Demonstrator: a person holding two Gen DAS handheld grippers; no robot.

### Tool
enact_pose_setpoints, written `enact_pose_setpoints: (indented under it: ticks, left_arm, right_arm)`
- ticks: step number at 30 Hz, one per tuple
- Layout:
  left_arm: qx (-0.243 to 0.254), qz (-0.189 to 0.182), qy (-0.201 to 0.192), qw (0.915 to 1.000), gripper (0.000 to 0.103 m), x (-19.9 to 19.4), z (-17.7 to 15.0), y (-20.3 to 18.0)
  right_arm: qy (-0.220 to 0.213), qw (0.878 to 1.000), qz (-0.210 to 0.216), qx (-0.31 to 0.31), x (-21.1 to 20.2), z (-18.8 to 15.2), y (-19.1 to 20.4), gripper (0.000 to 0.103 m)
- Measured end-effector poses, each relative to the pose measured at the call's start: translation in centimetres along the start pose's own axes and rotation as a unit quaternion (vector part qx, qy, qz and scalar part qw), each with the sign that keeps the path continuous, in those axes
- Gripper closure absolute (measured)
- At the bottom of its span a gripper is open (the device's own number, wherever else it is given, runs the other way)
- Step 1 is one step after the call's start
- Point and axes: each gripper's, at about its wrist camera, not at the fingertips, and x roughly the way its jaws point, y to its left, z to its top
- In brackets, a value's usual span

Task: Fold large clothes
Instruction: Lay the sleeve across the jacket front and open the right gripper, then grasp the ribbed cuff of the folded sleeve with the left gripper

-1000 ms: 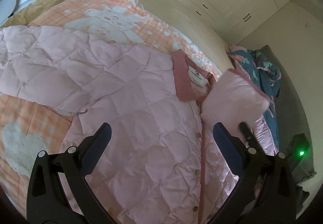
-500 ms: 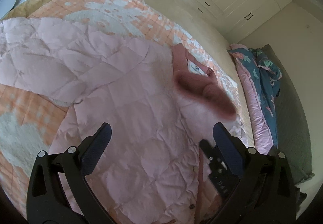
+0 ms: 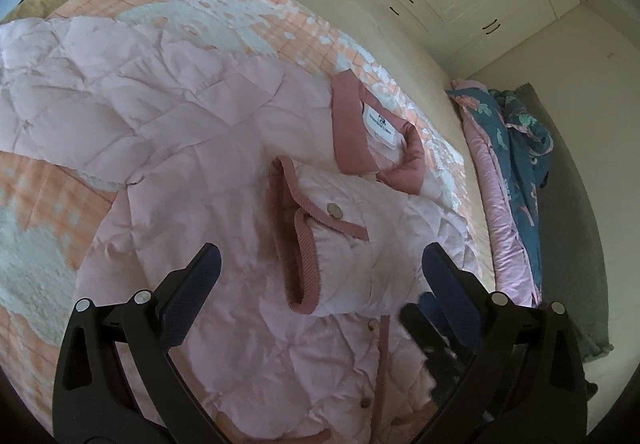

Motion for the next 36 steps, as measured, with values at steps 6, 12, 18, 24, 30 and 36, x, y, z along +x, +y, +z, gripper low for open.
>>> enact_pose_setpoints:
  ticks: [6, 12, 18, 24, 30, 36]
  left_arm:
    - [-0.013, -0.003, 0.016, 0.9998, 0.009, 1.0, -0.6, 0.0]
    - [-0.026, -0.022, 0.032, 0.9989, 0.009, 2.3, -1.2, -0.2]
    - [-0.046, -0.035, 0.054, 0.9969, 0.009, 4.7, -1.6, -0.1]
    - [-0.048, -0.035, 0.069, 0.9958, 0.013, 7.2, -2.2, -0.4]
    - [0.007, -0.017, 0.048, 0.9987, 0.080, 8.4, -3.1, -1.7]
    - [0.035, -0.067, 0.010, 0.9971, 0.091, 6.3, -2.5, -3.3]
  right_arm:
    - [-0.021, 0.999, -0.034, 0.004, -2.8, 0.3, -1.7, 0.022]
    - [-0.040, 0.997, -0.064, 0.034, -5.4, 0.5, -4.8, 0.022]
    - [-0.062, 0.993, -0.081, 0.066, -7.6, 0.6, -7.4, 0.020]
    - [-0.070, 0.988, -0.102, 0.088, -8.8, 0.1, -9.5, 0.020]
    - [-0.066, 0.981, -0.133, 0.123, -9.4, -1.3, -11.9, 0.020]
    - [-0.059, 0.975, -0.146, 0.158, -10.4, -3.0, -14.3, 0.020]
